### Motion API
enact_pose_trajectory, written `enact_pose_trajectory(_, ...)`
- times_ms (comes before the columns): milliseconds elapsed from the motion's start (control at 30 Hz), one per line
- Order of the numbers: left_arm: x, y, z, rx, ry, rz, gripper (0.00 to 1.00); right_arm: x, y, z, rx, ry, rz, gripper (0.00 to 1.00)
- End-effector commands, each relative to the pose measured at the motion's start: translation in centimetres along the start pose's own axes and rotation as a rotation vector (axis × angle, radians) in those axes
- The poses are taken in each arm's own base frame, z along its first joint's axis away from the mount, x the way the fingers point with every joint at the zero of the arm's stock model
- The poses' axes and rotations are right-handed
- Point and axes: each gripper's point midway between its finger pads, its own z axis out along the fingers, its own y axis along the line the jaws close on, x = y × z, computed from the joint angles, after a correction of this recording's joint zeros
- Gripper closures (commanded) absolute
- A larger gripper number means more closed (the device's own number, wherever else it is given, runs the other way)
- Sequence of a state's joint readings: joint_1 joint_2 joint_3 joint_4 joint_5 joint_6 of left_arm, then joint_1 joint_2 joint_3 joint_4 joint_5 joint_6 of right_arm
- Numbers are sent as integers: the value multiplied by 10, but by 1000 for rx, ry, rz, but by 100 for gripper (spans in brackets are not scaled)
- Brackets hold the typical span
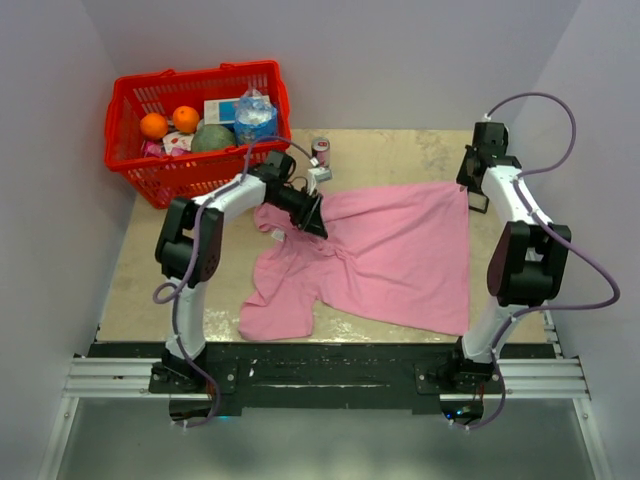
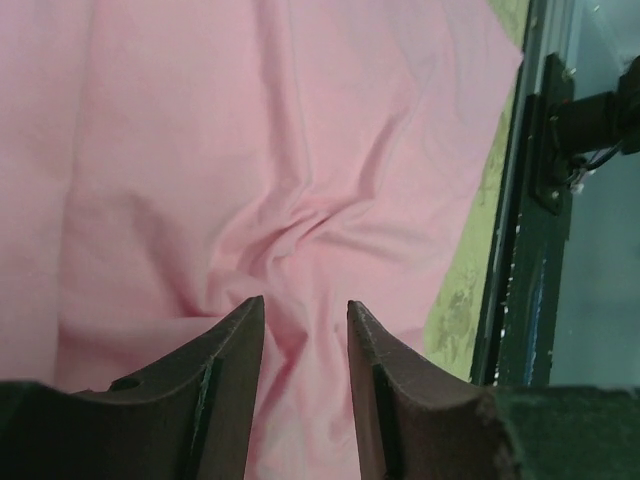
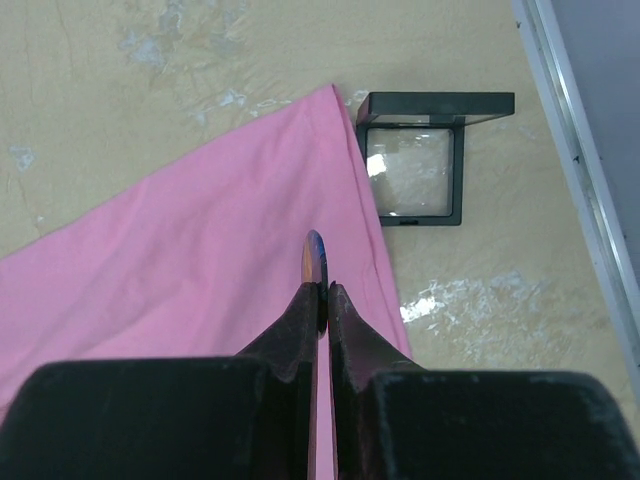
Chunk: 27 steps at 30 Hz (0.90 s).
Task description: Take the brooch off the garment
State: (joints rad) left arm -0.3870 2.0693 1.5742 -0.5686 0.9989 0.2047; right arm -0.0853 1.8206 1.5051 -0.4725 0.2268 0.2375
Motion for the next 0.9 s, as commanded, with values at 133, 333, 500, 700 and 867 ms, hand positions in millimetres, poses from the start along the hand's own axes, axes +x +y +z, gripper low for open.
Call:
enact_pose_trajectory(133, 60, 37, 11, -125, 190, -23, 59, -38, 3, -5, -69, -113, -56, 100)
enact_pose_trajectory(333, 111, 55, -11, -225, 314, -86, 60, -45, -5, 9, -1, -103, -50, 100)
enact_pose_trajectory(500, 152, 65, -45, -318, 380, -119, 61, -43, 30, -4, -211, -89, -66, 100)
enact_pose_trajectory(700, 128, 49, -95, -391, 366, 54, 60, -23, 72, -49, -513, -37, -62, 100)
enact_pose_trajectory(867, -29, 19, -93, -340, 64, 293, 50, -21, 99, -124, -743, -88, -98, 99)
